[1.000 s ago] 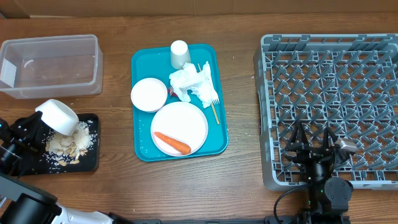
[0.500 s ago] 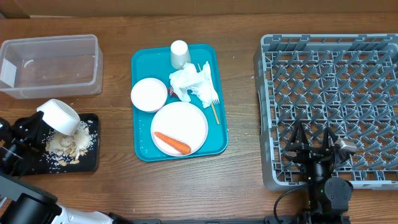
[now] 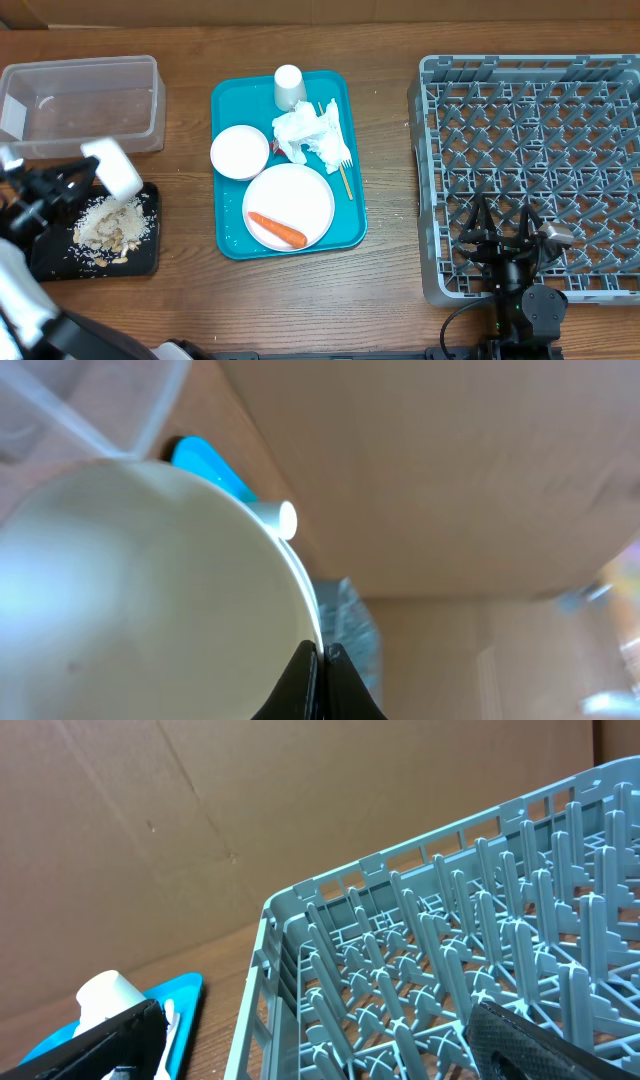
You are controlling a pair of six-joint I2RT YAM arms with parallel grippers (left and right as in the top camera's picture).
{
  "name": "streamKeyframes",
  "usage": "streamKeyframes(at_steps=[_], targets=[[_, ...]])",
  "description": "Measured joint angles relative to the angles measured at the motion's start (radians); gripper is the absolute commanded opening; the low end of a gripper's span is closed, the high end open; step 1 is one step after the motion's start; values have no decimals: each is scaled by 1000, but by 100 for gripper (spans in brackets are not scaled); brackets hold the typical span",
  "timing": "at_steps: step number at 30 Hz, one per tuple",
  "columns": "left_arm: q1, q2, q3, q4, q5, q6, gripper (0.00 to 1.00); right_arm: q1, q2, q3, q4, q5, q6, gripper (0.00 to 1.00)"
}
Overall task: Sort waste into correct bins and load items into the dishwasher rack
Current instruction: 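Place the emptied bowl back on the teal tray's back left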
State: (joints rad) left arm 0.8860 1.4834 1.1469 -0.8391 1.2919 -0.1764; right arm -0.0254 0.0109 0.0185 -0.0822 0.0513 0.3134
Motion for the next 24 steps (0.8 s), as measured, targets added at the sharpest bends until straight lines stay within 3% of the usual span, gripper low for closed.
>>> streamKeyframes(at_steps=[4,10,18,24], targets=[[-175,-118,32,33,-139,-6,4,0,0,0,-1,0,0,100],[-505,-154,39,245,-478,-79,4,0,0,0,-1,0,0,100],[-925,-69,40,553,-1004,-108,4,0,0,0,0,0,0,100],[-1105,76,40,683,-1348,-81,4,0,0,0,-1,0,1,100]])
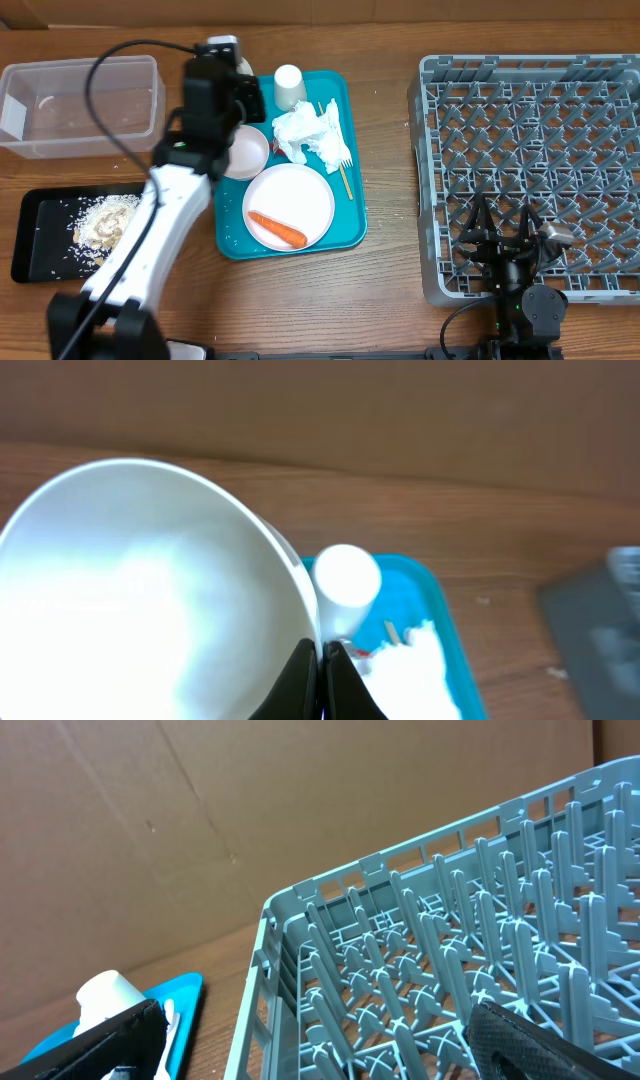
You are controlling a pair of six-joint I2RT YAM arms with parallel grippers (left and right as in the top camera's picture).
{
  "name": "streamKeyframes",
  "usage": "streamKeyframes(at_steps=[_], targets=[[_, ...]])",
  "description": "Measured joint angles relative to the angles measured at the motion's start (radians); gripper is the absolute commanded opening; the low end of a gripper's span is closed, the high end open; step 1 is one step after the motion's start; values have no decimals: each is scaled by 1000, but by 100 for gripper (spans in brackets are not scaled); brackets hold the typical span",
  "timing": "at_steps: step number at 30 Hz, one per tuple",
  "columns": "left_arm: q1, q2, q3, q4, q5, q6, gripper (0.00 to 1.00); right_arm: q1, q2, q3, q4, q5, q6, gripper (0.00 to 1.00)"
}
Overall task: Sort waste into correct bins and load items into the dishwasher rack
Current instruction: 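Place the emptied bowl back on the teal tray's back left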
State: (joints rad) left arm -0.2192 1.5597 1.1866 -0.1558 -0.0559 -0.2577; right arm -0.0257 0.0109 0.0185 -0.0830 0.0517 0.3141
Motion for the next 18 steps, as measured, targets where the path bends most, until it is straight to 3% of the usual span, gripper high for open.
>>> streamKeyframes(at_steps=[7,18], targets=[[-30,167,0,107,-166,29,4,0,0,0,0,-1,-1,100],[-30,293,0,150,-214,32,6,0,0,0,0,0,-1,100]])
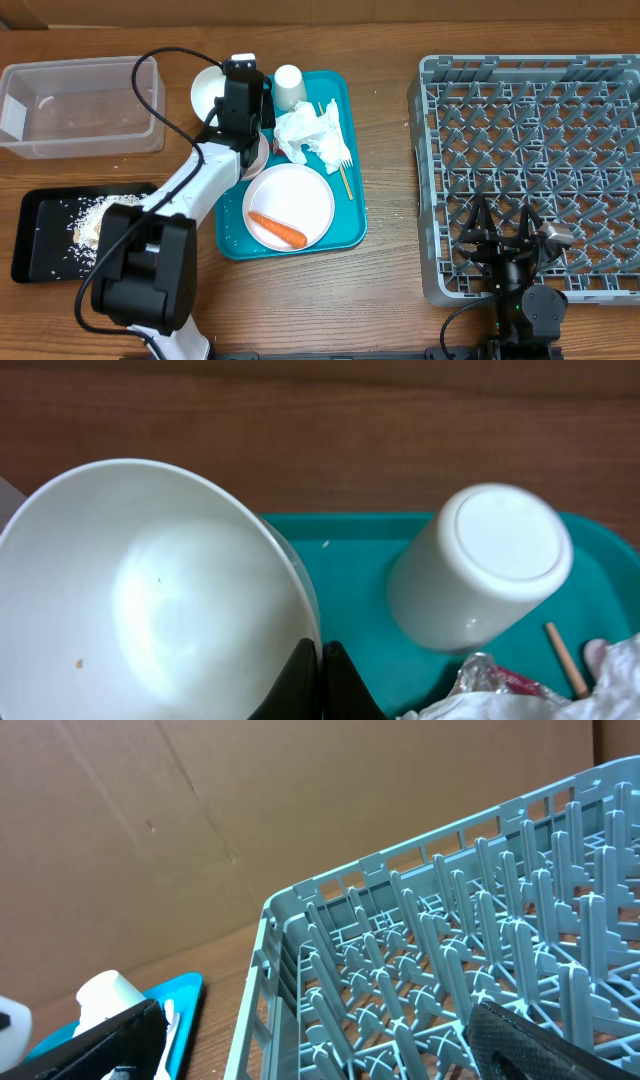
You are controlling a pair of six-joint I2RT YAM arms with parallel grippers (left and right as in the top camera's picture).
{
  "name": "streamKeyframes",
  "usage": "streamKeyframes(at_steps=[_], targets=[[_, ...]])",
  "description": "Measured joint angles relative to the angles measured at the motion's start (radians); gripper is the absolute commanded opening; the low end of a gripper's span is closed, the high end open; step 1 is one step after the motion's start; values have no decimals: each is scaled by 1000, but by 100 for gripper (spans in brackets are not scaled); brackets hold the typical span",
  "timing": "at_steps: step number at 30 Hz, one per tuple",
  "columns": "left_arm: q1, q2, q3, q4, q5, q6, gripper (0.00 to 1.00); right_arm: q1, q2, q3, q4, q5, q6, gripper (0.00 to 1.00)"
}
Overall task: Sort waste into correct bins and load items into the dishwasher rack
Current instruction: 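Place the emptied bowl back on the teal tray's back left, then move the left gripper down toward the carrot on the white plate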
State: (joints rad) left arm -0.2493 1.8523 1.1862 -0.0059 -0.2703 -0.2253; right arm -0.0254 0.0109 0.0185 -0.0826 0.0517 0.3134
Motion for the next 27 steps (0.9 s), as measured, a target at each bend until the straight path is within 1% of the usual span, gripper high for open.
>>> streamKeyframes(at_steps=[2,4,8,13,16,19,21,23,25,26,27], targets=[[0,21,0,-1,-1,0,7,0,0,0,0,0,0,100],[0,27,0,0,-4,0,15,0,0,0,0,-1,0,100],[0,27,0,5,-4,4,20,0,0,0,0,0,0,100],[0,27,0,6,-4,5,22,0,0,0,0,0,0,100],[0,27,0,9,-4,6,27,0,0,0,0,0,0,100],[0,27,1,6,-4,10,35,0,0,0,0,0,0,100],[-5,26,6,-11,-4,14,45,0,0,0,0,0,0,100],[-14,8,14,-64,-3,16,48,0,0,0,0,0,0,100],[-27,-38,19,-126,2,15,54,0,0,0,0,0,0,100],[-35,-74,21,-162,10,15,59,0,0,0,0,0,0,100],[-42,-109,23,-192,19,14,71,0,0,0,0,0,0,100]])
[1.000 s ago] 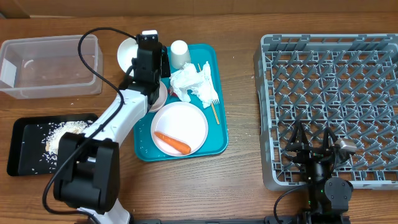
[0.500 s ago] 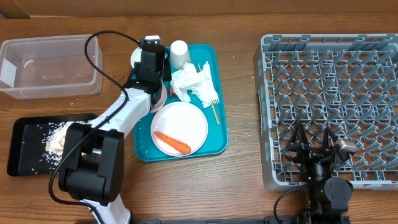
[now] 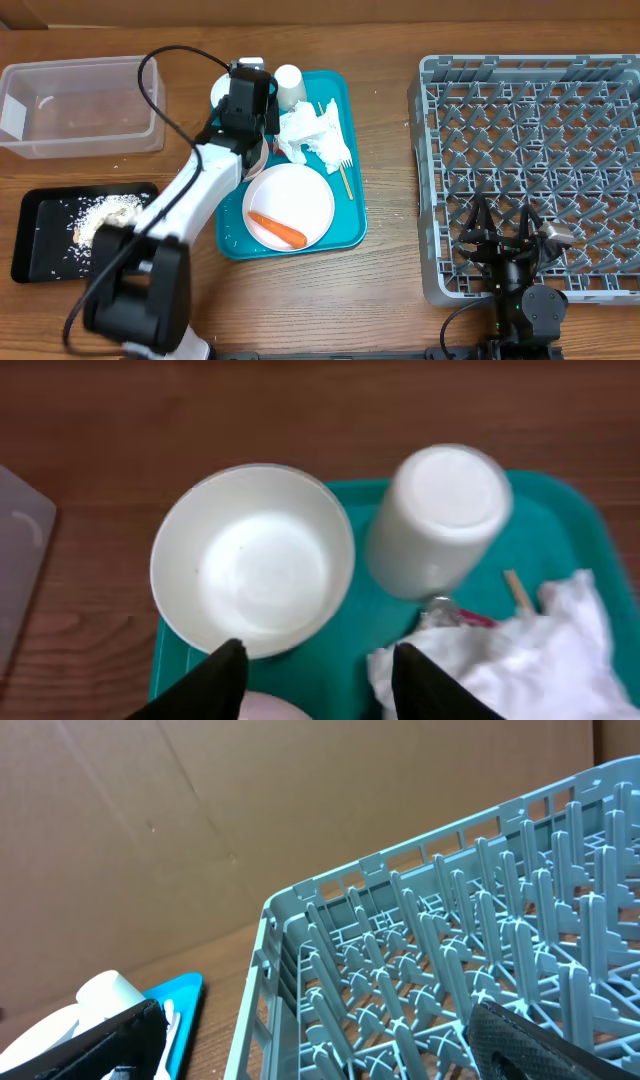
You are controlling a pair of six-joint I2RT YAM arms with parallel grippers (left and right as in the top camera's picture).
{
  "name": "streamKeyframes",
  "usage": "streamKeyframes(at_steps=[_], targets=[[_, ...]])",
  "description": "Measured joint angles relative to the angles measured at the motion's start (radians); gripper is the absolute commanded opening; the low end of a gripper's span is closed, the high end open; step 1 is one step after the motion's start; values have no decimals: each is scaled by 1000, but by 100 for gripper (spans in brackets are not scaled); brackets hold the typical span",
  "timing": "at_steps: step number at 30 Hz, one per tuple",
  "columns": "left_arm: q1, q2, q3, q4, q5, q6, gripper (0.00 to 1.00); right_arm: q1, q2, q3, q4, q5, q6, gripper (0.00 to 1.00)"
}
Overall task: Sort waste into correct bins and load items into the dishwasher rack
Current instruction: 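Move the left gripper down toward the carrot on the white plate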
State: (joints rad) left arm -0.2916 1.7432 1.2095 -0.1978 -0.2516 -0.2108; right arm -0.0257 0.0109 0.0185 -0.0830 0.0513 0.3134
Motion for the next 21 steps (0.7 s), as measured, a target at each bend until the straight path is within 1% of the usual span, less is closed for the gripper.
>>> streamKeyframes(at_steps=[2,3,6,8,9,12,14,15,17,21], targets=[[-13,-95,8,-89,32,1,93,0,0,0,0,0,0,100],[-17,-145,12,-128,50,-1,100,0,0,0,0,0,0,100],[-23,-306,31,-287,137,-1,100,0,0,0,1,0,0,100],[-23,-389,41,-430,209,0,100,0,0,0,0,0,0,100],[-23,-431,43,-529,251,0,100,0,0,0,0,0,0,100],[-23,-479,45,-732,338,0,100,0,0,0,1,0,0,100],[-23,-480,44,-784,372,0,100,0,0,0,2,0,0,100],[-23,-479,42,-841,425,0,100,0,0,0,0,0,0,100],[-23,-473,40,-892,510,0,100,0,0,0,0,0,0,100],[-23,-446,24,-914,689,-14,99,0,0,0,0,0,0,100]])
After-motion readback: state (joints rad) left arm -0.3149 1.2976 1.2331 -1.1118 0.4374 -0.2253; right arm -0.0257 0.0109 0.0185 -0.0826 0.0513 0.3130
